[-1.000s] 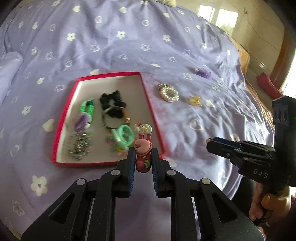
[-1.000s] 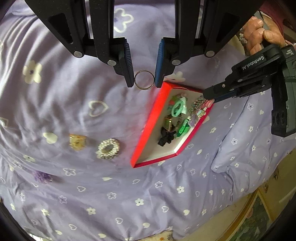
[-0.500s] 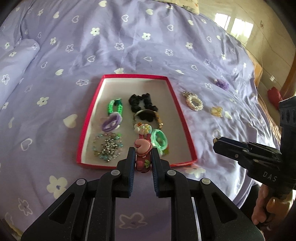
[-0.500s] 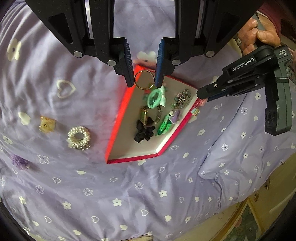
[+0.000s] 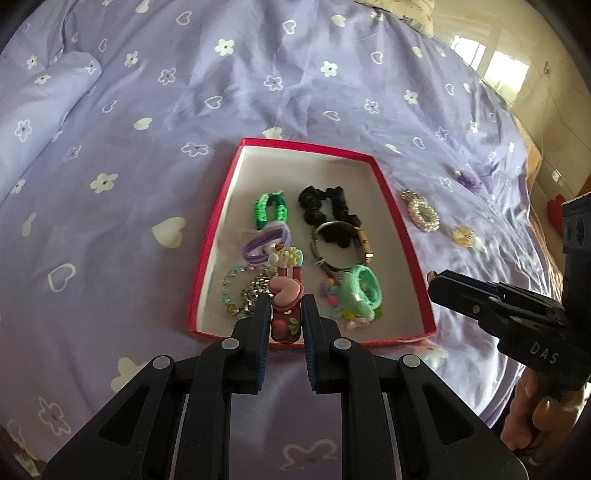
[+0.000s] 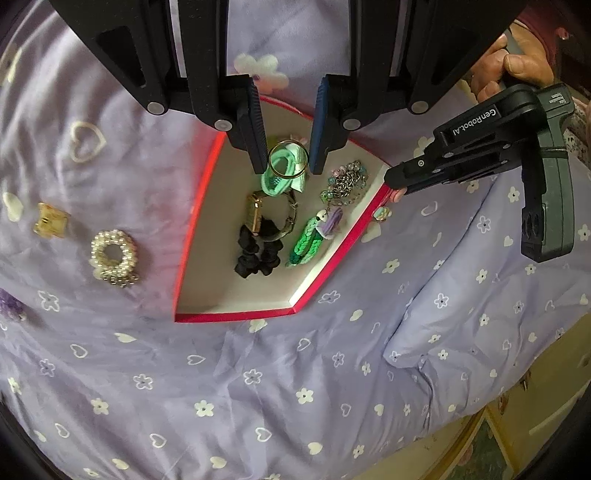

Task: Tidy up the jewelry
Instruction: 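Carry the keychain and ring into the red box and open both tools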

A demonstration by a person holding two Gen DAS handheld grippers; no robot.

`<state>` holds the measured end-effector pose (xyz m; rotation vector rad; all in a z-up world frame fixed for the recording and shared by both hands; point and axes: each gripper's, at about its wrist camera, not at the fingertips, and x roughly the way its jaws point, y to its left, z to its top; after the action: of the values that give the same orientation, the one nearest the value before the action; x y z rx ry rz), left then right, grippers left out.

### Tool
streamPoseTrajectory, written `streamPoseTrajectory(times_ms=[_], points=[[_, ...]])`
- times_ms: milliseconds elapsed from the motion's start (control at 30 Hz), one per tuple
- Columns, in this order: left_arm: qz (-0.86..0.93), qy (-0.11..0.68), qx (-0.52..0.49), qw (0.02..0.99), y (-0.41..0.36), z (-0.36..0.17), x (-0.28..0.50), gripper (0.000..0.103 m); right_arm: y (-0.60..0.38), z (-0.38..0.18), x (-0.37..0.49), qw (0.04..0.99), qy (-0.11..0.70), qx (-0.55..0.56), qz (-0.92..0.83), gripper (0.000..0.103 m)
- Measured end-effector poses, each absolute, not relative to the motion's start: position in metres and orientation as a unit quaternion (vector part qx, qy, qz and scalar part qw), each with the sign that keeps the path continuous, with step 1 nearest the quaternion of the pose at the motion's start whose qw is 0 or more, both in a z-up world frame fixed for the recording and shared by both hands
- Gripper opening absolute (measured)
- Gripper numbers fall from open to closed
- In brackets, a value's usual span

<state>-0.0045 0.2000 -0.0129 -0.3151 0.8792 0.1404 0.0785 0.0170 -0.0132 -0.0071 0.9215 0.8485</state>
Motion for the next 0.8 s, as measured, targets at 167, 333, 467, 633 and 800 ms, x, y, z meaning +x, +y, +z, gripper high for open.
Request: streamPoseTrajectory(times_ms=[167,333,467,633,800], points=[[0.071,0.432,-0.161,0.885,0.211,-0.022,0.003,0.015,0.030,-0.022,0.085,0.805,0.441,-0.009,0.398,0.023],[0.071,0.439,-0.162,0.881,0.217,-0.031,0.012,0.015,0.041,-0.031,0.093,0.799,0.452,-0.018,0.397,0.023],[0.069,0.450,-0.162,0.876,0.219,-0.040,0.020,0.015,0.050,-0.038,0.098,0.797,0.455,-0.027,0.396,0.023],[0.070,0.463,-0.159,0.869,0.222,-0.051,0.028,0.015,0.059,-0.047,0.104,0.794,0.463,-0.040,0.391,0.023],[0.071,0.474,-0.161,0.863,0.224,-0.060,0.033,0.015,0.066,-0.058,0.109,0.790,0.473,-0.054,0.385,0.024]])
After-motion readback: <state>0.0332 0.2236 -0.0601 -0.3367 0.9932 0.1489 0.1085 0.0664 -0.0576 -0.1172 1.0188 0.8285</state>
